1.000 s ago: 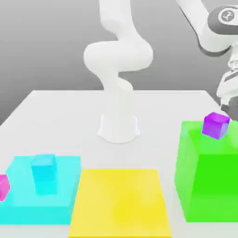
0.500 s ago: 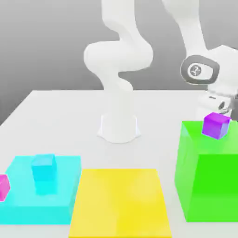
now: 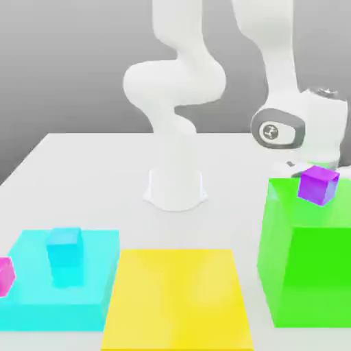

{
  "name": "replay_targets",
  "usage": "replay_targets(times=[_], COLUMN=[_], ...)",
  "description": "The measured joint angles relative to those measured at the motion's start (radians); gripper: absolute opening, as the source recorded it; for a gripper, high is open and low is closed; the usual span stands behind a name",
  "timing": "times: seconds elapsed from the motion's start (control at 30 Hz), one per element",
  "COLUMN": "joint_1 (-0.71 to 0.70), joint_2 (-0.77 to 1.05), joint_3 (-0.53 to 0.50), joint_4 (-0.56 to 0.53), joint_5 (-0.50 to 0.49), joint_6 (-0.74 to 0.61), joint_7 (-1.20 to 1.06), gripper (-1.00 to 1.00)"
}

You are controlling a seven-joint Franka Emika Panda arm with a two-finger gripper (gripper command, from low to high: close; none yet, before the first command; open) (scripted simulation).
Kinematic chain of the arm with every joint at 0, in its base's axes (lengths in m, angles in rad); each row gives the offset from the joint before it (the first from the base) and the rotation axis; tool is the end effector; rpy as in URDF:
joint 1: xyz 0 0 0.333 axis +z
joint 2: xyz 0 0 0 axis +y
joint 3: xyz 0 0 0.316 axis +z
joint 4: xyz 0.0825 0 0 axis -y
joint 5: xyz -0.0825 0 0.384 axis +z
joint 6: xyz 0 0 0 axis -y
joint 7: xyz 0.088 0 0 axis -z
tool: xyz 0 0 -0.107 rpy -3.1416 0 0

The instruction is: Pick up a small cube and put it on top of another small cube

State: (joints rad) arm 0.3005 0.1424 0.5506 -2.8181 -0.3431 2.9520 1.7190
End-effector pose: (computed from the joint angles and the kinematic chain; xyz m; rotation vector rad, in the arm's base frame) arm 0.2152 0.2951 0.1724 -3.0046 0.8261 -0.0006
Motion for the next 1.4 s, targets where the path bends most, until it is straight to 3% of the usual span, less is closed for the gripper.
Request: replay_targets(times=[0.3, 0.33, 0.57, 0.97, 1.17, 1.3, 1.4], joint_1=[0.246, 0.270, 0.271, 0.024, 0.015, 0.032, 0.018], joint_2=[0.131, 0.142, 0.143, -0.026, -0.110, -0.153, -0.158], joint_3=[-0.319, -0.348, -0.350, -0.003, 0.058, 0.058, 0.048], joint_4=[0.029, 0.031, 0.031, -0.008, -0.034, -0.050, 0.004], joint_5=[-0.283, -0.304, -0.308, 0.085, 0.287, 0.368, 0.405], joint_6=[0.091, 0.100, 0.103, -0.008, -0.058, -0.092, -0.197], joint_7=[0.207, 0.222, 0.225, -0.061, -0.212, -0.278, -0.296], gripper=[0.00, -1.00, -1.00, -1.00, -1.00, -1.00, -1.00])
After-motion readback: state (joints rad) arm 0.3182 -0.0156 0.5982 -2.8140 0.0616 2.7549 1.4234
